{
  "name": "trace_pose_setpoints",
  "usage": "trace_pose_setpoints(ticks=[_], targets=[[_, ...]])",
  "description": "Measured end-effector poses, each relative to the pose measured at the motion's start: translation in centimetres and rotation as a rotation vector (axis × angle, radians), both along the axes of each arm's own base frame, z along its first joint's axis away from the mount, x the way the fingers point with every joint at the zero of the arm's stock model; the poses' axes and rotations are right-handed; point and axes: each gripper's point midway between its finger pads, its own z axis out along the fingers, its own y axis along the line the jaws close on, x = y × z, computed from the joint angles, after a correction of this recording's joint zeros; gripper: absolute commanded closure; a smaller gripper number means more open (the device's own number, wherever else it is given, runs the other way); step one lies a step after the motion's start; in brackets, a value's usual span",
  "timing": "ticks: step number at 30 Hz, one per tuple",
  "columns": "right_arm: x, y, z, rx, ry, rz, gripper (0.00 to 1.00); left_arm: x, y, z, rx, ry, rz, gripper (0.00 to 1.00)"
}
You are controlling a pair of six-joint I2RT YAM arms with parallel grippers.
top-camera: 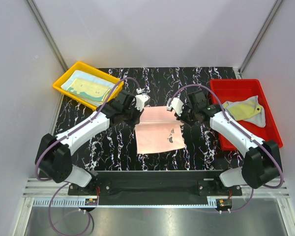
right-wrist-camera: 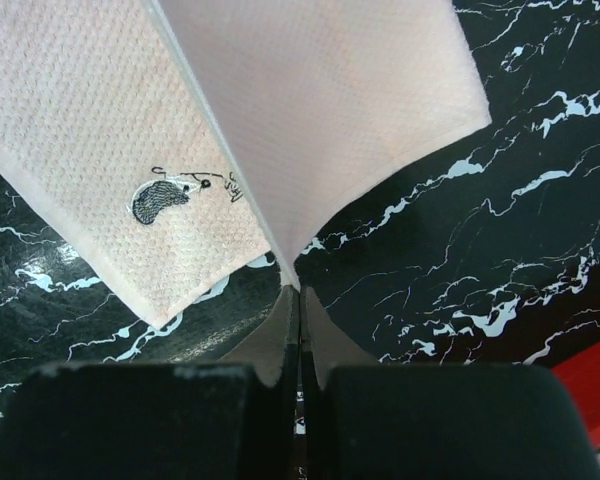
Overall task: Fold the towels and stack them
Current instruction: Fold the towel
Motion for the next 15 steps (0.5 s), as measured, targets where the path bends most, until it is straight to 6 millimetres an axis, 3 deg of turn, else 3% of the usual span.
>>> trace_pose_setpoints(ticks=[10, 14, 15], targets=[[-1.8, 0.0, 1.4, -0.002, -0.017, 0.015, 1.0, -2.1, -0.1, 0.6, -0.005, 0.02, -0.016, 0.99], [-3.3, -0.4, -0.1, -0.021, 0.019, 0.007, 0.99, -4.1, -0.6, -1.2, 0.004, 0.075, -0.039, 0.99], [-3.9, -0.4, -0.9, -0.028, 0.043, 0.006, 0.92, -4.8, -0.7, -1.8, 0.009, 0.096, -0.048, 0.96]])
